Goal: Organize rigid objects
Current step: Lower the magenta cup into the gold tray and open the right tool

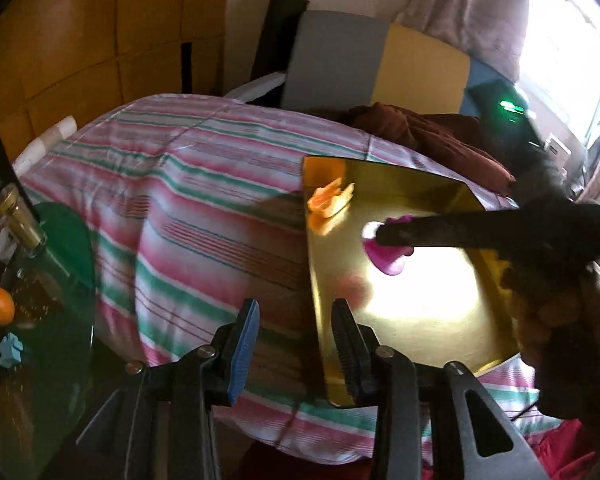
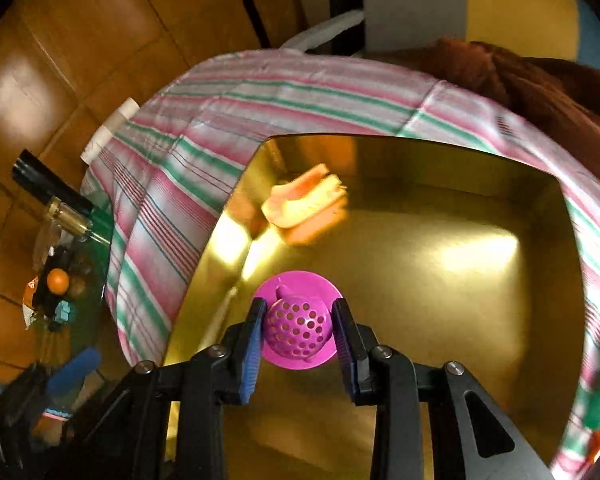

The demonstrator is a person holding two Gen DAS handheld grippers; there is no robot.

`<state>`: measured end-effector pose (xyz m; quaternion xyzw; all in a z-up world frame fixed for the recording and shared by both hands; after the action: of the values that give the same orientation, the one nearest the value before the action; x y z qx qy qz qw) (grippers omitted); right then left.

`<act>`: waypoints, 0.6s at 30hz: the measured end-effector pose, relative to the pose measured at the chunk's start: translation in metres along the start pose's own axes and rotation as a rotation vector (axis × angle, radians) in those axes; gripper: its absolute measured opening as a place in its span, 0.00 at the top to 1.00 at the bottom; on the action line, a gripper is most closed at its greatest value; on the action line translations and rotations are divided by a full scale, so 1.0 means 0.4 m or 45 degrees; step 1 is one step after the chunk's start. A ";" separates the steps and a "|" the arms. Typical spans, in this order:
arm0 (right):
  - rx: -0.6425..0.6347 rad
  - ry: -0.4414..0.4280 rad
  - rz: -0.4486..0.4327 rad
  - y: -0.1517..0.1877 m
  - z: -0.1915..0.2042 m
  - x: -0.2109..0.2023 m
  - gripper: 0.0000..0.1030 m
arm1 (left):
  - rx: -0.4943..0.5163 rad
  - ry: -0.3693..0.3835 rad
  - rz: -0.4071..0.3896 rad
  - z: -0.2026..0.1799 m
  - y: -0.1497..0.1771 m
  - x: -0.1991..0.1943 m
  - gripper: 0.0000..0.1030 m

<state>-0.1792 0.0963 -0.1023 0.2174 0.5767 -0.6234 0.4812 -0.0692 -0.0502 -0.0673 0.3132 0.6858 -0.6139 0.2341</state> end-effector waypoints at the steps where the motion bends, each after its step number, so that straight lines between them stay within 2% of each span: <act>1: 0.000 0.007 0.015 -0.009 0.006 0.019 0.68 | -0.010 -0.003 0.003 0.007 0.002 0.003 0.64; 5: 0.022 0.017 0.071 -0.044 0.034 0.104 0.67 | -0.037 -0.010 0.024 0.026 0.011 0.015 0.64; 6: 0.043 0.015 0.071 -0.049 0.032 0.117 0.64 | -0.043 -0.009 0.025 0.028 0.013 0.016 0.64; 7: 0.065 0.009 0.070 -0.055 0.029 0.124 0.58 | -0.043 -0.009 0.024 0.030 0.012 0.017 0.64; 8: 0.100 -0.009 0.061 -0.058 0.024 0.126 0.44 | -0.039 -0.013 0.022 0.030 0.012 0.019 0.64; 9: 0.115 -0.029 0.043 -0.060 0.022 0.122 0.38 | -0.037 -0.016 0.019 0.029 0.012 0.017 0.64; 14: 0.137 -0.046 -0.014 -0.050 0.002 0.077 0.35 | -0.033 -0.014 0.009 0.026 0.009 0.013 0.64; 18: 0.140 -0.012 -0.082 -0.029 -0.025 0.014 0.33 | -0.012 -0.012 -0.011 0.012 0.003 -0.003 0.64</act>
<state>-0.1944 0.1023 -0.1036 0.2221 0.5460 -0.6704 0.4508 -0.0678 -0.0552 -0.0680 0.3062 0.6889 -0.6131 0.2360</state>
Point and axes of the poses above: each gripper's, at about its wrist camera, not at the fingertips, and x roughly the way its jaws point, z to its left, y to its underside, the point moved 3 cm from there along x, roughly the way its jaws point, and after that the axes turned 5 degrees about -z, right-handed, at the moved point
